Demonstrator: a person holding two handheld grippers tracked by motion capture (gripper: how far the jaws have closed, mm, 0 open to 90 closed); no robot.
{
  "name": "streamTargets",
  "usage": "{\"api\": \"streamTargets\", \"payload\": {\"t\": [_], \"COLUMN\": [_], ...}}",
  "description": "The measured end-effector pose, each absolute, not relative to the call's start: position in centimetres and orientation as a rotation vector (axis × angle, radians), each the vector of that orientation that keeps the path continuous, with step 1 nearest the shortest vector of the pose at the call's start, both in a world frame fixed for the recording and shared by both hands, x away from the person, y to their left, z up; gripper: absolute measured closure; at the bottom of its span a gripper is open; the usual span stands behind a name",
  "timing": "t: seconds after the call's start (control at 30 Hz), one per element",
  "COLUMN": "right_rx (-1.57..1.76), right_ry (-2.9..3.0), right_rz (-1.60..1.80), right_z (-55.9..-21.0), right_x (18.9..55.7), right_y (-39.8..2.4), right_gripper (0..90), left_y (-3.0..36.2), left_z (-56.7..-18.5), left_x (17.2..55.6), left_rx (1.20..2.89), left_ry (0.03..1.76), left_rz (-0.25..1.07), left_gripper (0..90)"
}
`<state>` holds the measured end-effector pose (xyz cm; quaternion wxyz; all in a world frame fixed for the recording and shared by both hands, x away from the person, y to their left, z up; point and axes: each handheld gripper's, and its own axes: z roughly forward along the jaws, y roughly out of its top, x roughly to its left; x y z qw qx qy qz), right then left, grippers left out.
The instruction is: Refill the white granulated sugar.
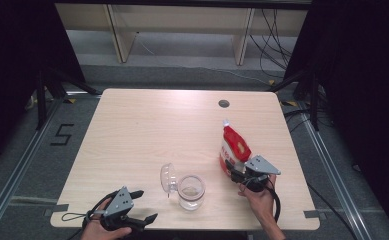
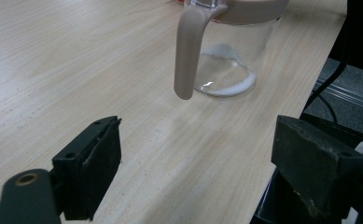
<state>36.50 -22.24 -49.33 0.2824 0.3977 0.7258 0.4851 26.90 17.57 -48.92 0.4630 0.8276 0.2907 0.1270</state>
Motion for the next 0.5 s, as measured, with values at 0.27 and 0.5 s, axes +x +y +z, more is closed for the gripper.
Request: {"api": "streamTargets", "payload": {"t": [0.27,0.5], "right_rx": [1.024,1.034], "right_ry": [1.961,1.976], "right_rz": [1.305,1.323], "right_z": [-49.3,-49.2], "right_x": [35.4,34.2], "right_y": [-22.8,-23.2], "right_gripper": [46.0,46.2], "left_y": [17.6,17.5], "left_z": [-48.9,-48.9], "left_x": [26.9,26.8], "left_rx": [2.024,2.028], "left_ry": [0.719,0.714], "left_rz": [0.308,0.315], "left_gripper": [15.6,15.7]}}
